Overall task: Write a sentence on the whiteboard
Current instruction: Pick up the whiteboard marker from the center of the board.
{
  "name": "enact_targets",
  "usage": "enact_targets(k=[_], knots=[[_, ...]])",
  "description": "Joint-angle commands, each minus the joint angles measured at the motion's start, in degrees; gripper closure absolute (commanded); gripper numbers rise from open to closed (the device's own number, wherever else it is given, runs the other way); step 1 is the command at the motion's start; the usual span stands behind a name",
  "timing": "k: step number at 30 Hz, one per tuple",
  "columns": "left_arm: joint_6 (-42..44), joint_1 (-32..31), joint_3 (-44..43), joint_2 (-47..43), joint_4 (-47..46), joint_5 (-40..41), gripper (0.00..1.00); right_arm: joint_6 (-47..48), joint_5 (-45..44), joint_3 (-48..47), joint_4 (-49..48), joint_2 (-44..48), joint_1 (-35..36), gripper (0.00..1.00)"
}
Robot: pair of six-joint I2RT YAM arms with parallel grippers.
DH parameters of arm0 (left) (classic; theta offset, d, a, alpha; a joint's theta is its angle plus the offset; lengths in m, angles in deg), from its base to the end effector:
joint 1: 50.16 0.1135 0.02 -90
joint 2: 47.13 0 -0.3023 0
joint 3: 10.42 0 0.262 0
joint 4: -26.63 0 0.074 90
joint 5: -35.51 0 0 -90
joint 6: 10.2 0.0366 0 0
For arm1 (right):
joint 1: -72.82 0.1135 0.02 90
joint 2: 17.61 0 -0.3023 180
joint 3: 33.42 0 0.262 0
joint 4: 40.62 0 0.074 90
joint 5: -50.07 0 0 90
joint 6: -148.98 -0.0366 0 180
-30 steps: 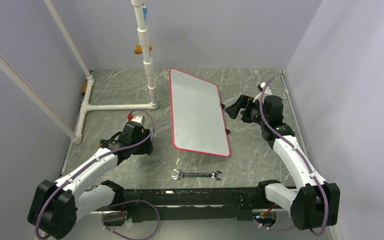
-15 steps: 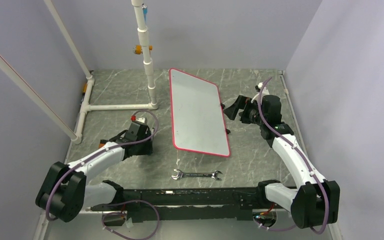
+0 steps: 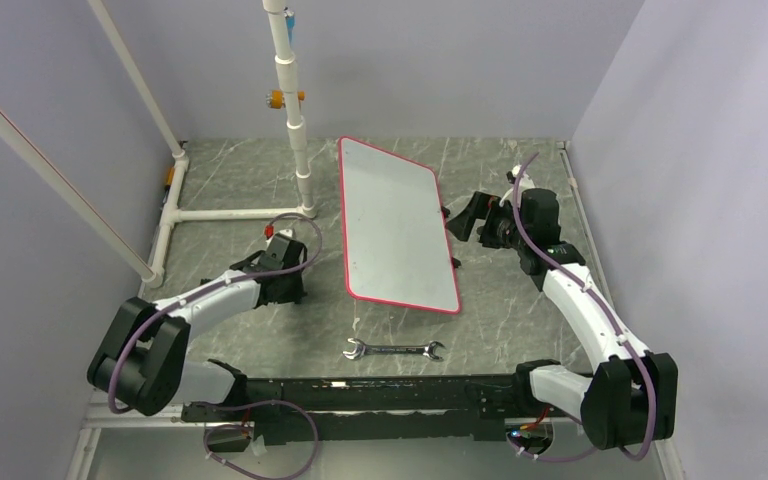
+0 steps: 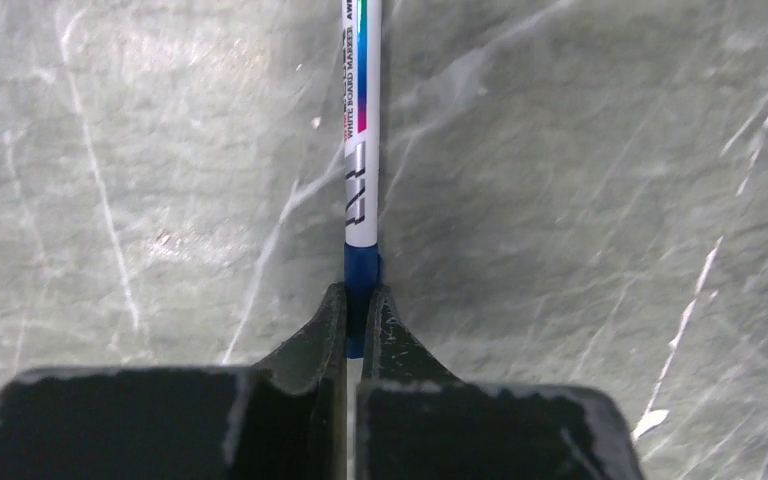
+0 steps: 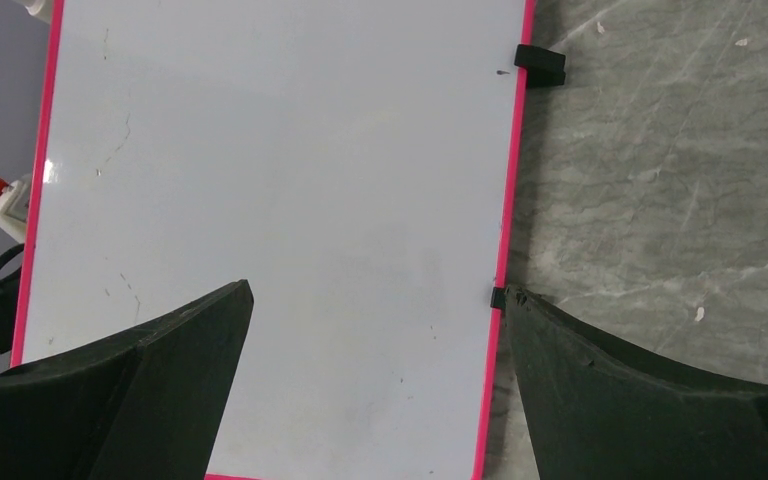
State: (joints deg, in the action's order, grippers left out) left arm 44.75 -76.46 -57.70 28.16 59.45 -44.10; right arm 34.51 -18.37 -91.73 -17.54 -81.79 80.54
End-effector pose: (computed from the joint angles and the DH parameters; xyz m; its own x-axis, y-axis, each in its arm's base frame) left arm 0.2075 -0.0952 0.1868 -0.8459 -0.2120 -0.4894 -0.1573 0.9759 -0.1510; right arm 0.2395 0.0460 0.3065 -0.6203 0.3047 -0.7228 -0.2050 0.8264 0.5244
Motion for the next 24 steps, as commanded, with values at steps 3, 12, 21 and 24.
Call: enact_targets(k=[3, 12, 21, 24], knots=[[-1.99, -0.91, 0.01, 3.37, -2.49, -1.52, 1.00, 1.49, -1.27, -3.23, 0.39, -0.26, 1.13, 0.00], [2.96, -0.93, -6.28, -9.95, 4.80, -3.16, 1.00, 0.41, -3.52, -6.51, 3.05, 3.39, 4.99, 0.00], [10.70, -0.94, -22.27, -17.32, 20.79, -1.80, 1.00, -2.31, 7.81, -9.87, 1.74, 4.70, 5.10, 0.00], [13.30, -0.94, -25.64, -19.49, 23.32, -2.83, 1.00, -2.70, 12.07, -11.30, 1.59, 4.14, 5.33, 0.00]])
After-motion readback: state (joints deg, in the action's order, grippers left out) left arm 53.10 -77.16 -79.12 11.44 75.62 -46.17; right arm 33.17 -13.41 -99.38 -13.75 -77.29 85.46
